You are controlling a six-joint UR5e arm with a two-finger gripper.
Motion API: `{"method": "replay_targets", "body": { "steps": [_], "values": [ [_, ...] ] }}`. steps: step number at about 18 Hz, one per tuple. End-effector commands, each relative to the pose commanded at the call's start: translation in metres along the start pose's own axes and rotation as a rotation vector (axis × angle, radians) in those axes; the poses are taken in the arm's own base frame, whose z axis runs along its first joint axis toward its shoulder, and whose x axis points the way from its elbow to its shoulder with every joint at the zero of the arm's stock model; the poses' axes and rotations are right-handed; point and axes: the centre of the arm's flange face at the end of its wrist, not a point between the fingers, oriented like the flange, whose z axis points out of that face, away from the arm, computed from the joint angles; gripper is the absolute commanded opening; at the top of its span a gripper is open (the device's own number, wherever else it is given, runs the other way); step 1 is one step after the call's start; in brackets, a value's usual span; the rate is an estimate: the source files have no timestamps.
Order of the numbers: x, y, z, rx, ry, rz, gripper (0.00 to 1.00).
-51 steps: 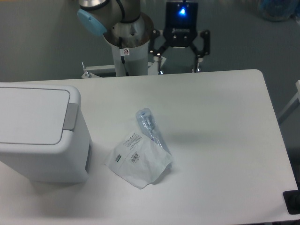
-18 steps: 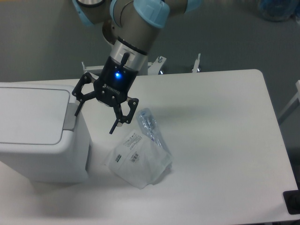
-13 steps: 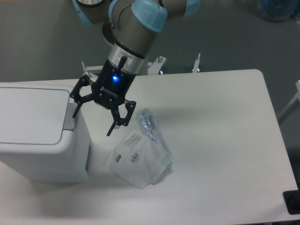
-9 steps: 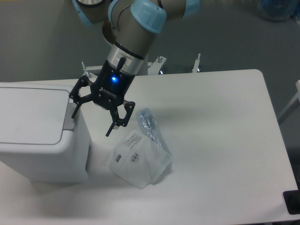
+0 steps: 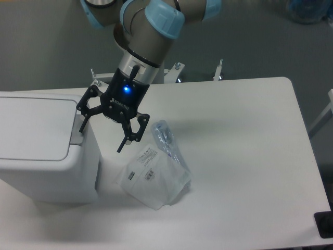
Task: Open the trash can
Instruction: 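Push the lid edge with the gripper finger to flip the lid open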
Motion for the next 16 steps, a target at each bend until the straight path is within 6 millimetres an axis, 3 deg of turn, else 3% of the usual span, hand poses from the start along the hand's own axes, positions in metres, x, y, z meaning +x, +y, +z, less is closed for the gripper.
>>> {"method": "replay_targets", "body": {
  "steps": [12,16],
  "values": [
    [-0.003,0.001,0.003,-0.007,-0.003,-0.001,1.00],
    [0.002,-0.010,-0.009,0.016,-0.013,0.010,1.00]
  ]
}}
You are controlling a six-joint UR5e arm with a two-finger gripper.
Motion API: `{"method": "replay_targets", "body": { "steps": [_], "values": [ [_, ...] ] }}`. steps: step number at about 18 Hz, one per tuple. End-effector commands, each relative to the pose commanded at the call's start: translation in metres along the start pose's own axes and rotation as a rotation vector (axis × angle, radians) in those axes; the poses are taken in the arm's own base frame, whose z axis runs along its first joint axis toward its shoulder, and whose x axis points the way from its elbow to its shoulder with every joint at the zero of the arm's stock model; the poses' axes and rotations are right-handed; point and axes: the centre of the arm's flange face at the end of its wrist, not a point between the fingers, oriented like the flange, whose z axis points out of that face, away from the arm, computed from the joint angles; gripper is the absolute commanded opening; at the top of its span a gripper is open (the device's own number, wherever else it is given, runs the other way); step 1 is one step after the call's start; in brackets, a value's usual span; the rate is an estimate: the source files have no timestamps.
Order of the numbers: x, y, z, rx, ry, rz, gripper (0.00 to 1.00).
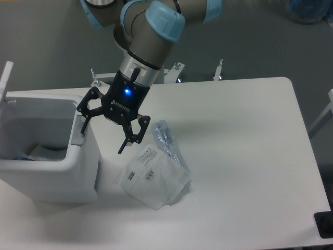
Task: Open the trash can
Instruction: 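Push the lid edge with the gripper finger to flip the lid open, then raise the gripper away from the open trash can toward the plastic bag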
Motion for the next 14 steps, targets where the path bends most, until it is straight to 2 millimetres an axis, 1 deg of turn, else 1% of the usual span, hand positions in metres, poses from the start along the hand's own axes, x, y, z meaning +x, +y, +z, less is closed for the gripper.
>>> {"method": "replay_targets", "body": {
  "steps": [1,3,5,6,7,8,10,11,14],
  "values": [
    [0.002,-0.002,-0.004,0.006,-0.006,0.004,1.00],
    [0.006,-0.015,-0.019,0.031,-0.024,0.028,1.00],
    [-0.004,-0.023,-0.034,0.052,-0.051,0.035,1.00],
    [-0.014,-0.026,-0.044,0.057,-0.084,0.028,1.00],
    [-0.020,-0.027,-0.050,0.054,-0.116,0.025,1.00],
    [-0.025,-0.025,-0.052,0.034,-0.162,0.025,1.00],
    [-0.043,-0.022,-0.063,-0.020,-0.294,0.016,1.00],
    [-0.053,-0.017,-0.067,-0.049,-0.351,0.011,1.00],
    [-0.072,-0.006,-0.068,-0.153,-0.490,0.033,1.00]
  ]
}}
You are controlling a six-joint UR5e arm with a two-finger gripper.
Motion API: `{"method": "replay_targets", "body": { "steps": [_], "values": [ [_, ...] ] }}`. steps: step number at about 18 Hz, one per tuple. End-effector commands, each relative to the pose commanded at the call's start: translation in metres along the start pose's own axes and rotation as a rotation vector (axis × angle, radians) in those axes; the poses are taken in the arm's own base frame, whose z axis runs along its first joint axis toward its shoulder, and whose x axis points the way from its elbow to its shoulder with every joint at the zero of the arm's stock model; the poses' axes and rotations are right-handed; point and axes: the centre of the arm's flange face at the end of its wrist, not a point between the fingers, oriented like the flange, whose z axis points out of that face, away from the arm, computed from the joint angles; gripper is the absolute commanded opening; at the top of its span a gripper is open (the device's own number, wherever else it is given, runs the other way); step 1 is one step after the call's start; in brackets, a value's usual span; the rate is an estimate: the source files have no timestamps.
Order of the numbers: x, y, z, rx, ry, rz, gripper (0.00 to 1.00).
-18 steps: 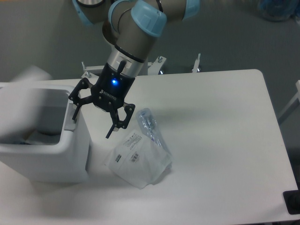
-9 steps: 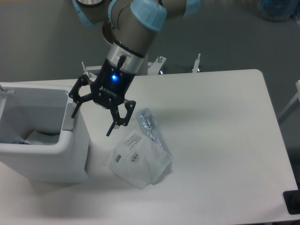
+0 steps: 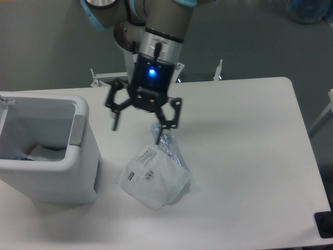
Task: Open the trash can
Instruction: 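Raise the gripper away from the open trash can toward the plastic bag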
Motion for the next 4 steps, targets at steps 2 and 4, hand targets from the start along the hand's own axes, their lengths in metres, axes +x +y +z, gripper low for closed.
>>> {"method": "replay_targets", "body": {
  "steps": [2,4],
  "values": [
    [-0.008,0.010,0.002,-0.067,-0.086,0.045,1.00],
    [-0.010,0.016,0.004,-0.101,-0.109,0.071,1.00]
  ]
}}
